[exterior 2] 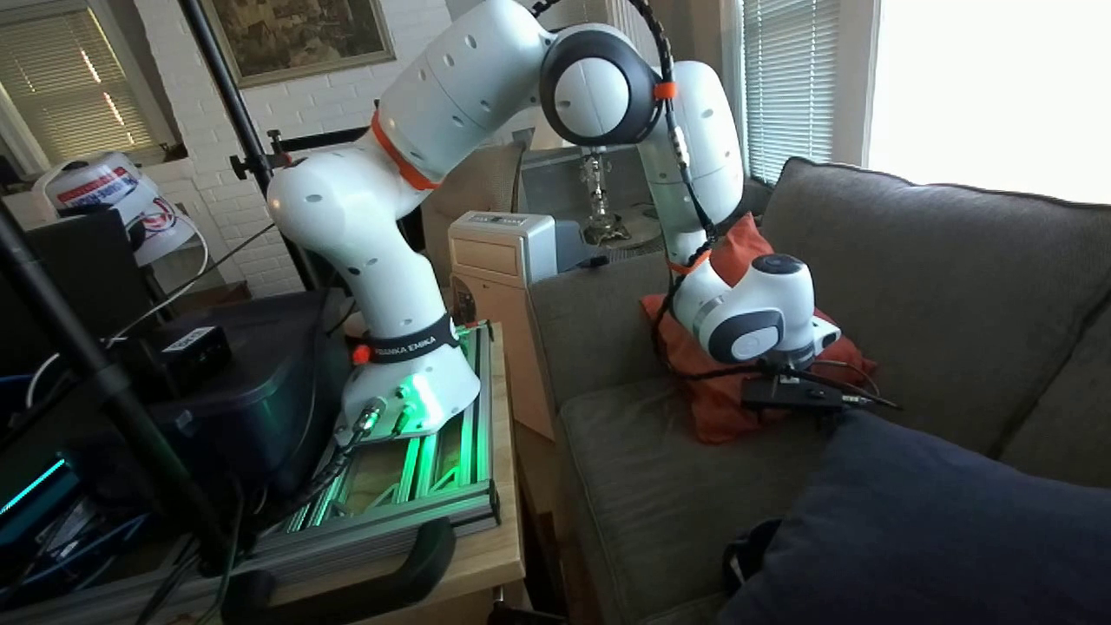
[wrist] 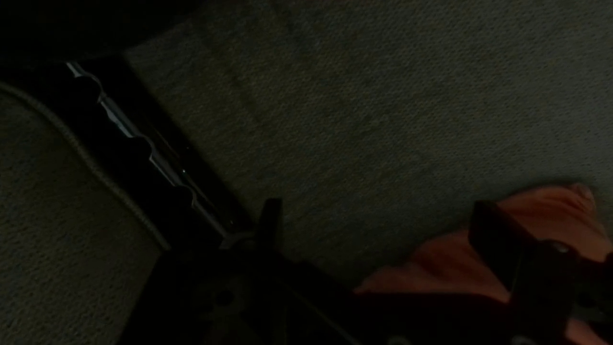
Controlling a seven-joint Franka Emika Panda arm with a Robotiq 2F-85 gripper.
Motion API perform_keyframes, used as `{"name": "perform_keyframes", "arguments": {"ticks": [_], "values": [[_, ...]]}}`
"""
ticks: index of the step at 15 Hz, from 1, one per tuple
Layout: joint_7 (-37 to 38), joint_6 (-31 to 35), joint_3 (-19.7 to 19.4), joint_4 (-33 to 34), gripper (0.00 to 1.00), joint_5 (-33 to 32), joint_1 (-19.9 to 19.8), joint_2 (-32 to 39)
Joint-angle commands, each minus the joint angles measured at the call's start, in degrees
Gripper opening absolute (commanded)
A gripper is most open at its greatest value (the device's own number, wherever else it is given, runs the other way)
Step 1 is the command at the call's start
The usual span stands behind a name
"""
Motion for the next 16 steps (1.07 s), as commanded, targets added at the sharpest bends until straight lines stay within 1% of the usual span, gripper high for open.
{"name": "perform_keyframes", "arguments": {"ticks": [1,5,7,16], "values": [[-3.0,0.1,-0.1,6.0,1.0,-2.2,0.5,4.7],[-5.4,0.0,-0.3,10.8,1.0,-2.1,1.8,7.9],[-6.6,-0.6,0.4,13.2,1.0,-2.0,1.6,9.6],[-13.1,-7.3,2.6,27.7,1.0,-0.6,1.4,18.3]]}}
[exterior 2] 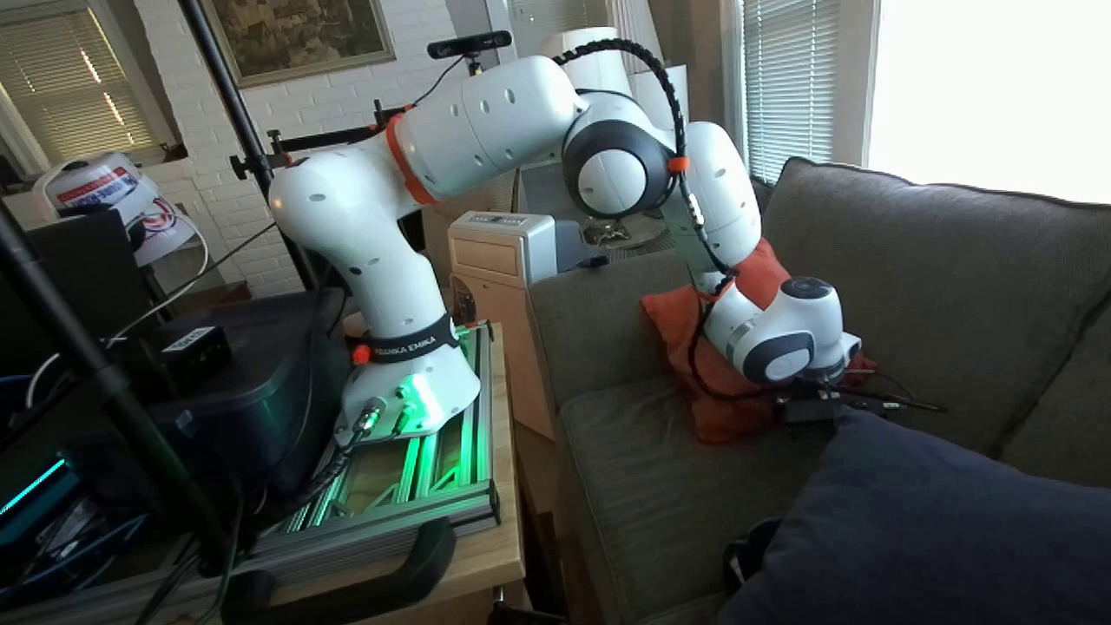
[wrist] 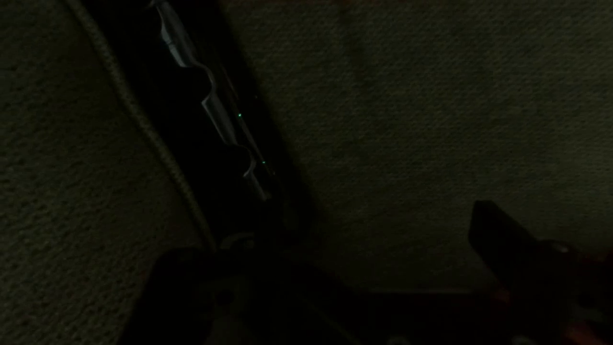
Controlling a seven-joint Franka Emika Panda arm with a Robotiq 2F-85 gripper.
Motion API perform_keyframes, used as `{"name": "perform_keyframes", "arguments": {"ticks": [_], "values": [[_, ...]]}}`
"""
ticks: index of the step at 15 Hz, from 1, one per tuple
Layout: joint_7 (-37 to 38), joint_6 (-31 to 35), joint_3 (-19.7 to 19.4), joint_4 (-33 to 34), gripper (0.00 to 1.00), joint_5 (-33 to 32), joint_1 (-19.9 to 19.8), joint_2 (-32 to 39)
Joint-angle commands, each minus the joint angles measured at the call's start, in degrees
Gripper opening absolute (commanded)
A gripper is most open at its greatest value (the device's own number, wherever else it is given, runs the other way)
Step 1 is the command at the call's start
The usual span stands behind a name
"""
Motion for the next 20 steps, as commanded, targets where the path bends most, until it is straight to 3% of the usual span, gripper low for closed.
{"name": "perform_keyframes", "arguments": {"ticks": [1,9,10,14,15,17,20], "values": [[-3.8,-3.6,1.7,8.2,1.0,0.4,-0.3,5.3],[-8.0,-4.4,3.6,18.3,1.0,1.8,0.7,11.7],[-7.3,-2.6,3.0,13.6,1.0,1.8,0.6,8.4],[-8.0,-3.2,2.2,13.9,0.98,1.5,1.3,8.4],[-8.2,-3.6,1.9,14.0,0.73,1.4,1.4,8.4],[-8.8,-3.8,1.5,13.8,0.72,1.4,1.6,8.4],[-9.3,-3.2,0.9,13.0,0.47,1.3,1.6,8.4]]}}
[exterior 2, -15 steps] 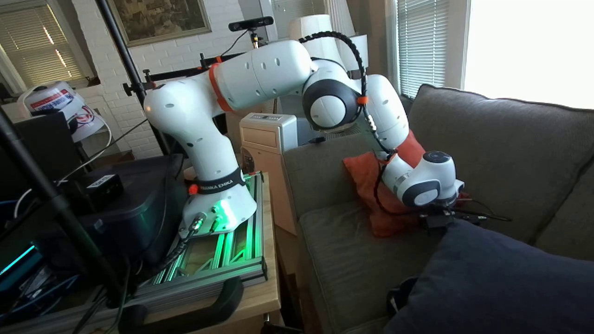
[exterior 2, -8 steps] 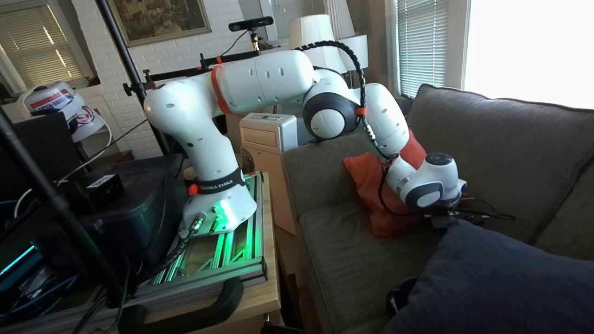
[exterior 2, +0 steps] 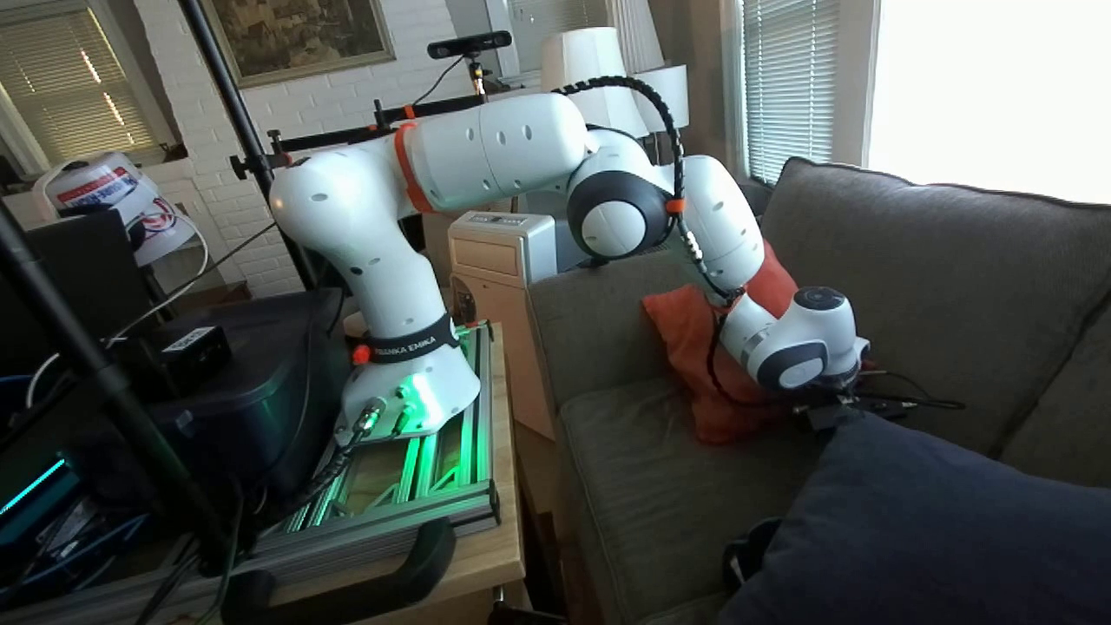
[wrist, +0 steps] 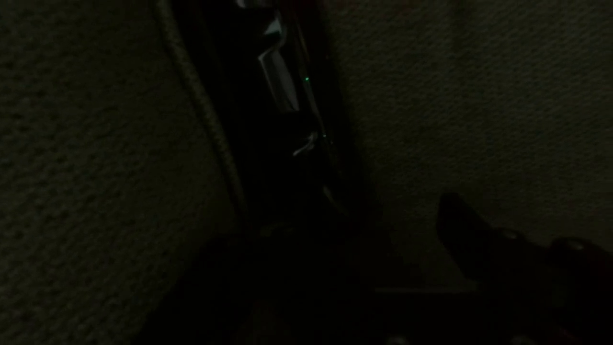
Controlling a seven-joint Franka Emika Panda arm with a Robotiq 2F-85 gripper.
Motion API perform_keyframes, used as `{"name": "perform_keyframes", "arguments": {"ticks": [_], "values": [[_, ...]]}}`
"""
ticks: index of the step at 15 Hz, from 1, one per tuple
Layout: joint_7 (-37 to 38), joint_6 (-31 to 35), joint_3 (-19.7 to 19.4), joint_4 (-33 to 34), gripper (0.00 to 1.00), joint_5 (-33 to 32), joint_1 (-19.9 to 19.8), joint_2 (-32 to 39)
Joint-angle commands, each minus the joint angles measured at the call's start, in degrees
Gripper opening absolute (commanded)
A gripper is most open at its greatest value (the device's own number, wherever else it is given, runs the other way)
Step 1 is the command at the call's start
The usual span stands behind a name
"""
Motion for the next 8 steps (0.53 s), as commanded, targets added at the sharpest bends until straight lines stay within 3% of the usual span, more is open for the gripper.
{"name": "perform_keyframes", "arguments": {"ticks": [1,6,8], "values": [[-2.0,0.0,-1.1,-0.8,0.38,0.9,0.5,0.0],[-3.0,-0.1,-1.4,-1.3,0.02,0.9,0.2,0.4],[-4.0,-1.3,-1.0,-1.4,0.0,0.8,-0.1,0.2]]}}
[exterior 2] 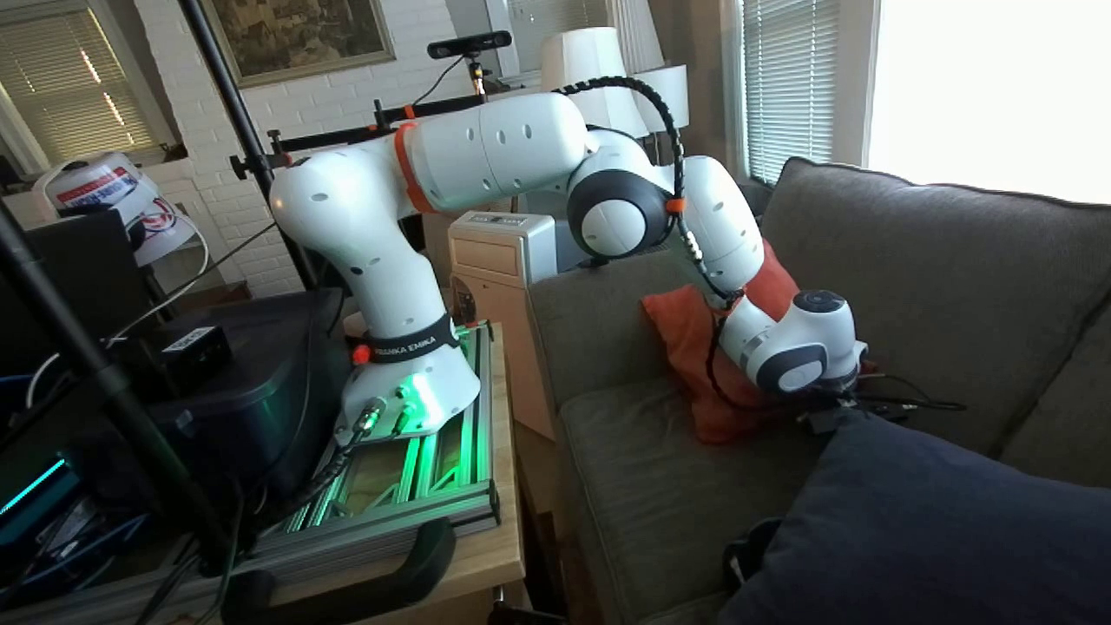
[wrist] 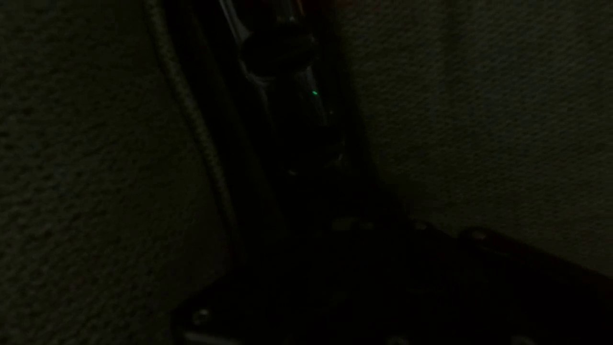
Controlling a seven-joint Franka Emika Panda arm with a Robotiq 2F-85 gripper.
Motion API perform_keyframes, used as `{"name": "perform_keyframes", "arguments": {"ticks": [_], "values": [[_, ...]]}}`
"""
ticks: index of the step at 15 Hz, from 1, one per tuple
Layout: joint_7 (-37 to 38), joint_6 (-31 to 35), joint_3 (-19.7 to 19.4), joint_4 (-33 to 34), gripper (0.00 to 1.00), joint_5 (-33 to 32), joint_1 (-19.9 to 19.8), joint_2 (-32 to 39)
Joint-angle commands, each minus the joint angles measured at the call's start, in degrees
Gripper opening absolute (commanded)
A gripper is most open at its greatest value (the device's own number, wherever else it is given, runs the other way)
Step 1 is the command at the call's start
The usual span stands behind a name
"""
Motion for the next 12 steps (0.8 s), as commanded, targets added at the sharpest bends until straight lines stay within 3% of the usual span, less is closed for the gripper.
{"name": "perform_keyframes", "arguments": {"ticks": [1,3,4,5,12], "values": [[-2.8,-1.8,0.1,-1.4,0.0,0.8,-0.5,0.0],[-5.4,-5.0,1.1,-1.3,0.02,0.7,-1.0,0.0],[-6.1,-5.4,0.7,-1.3,0.08,0.8,-0.6,0.0],[-6.5,-5.3,0.4,-1.1,0.27,1.1,-0.3,0.0],[-5.8,4.1,-0.1,-1.0,0.77,1.1,0.2,0.5]]}}
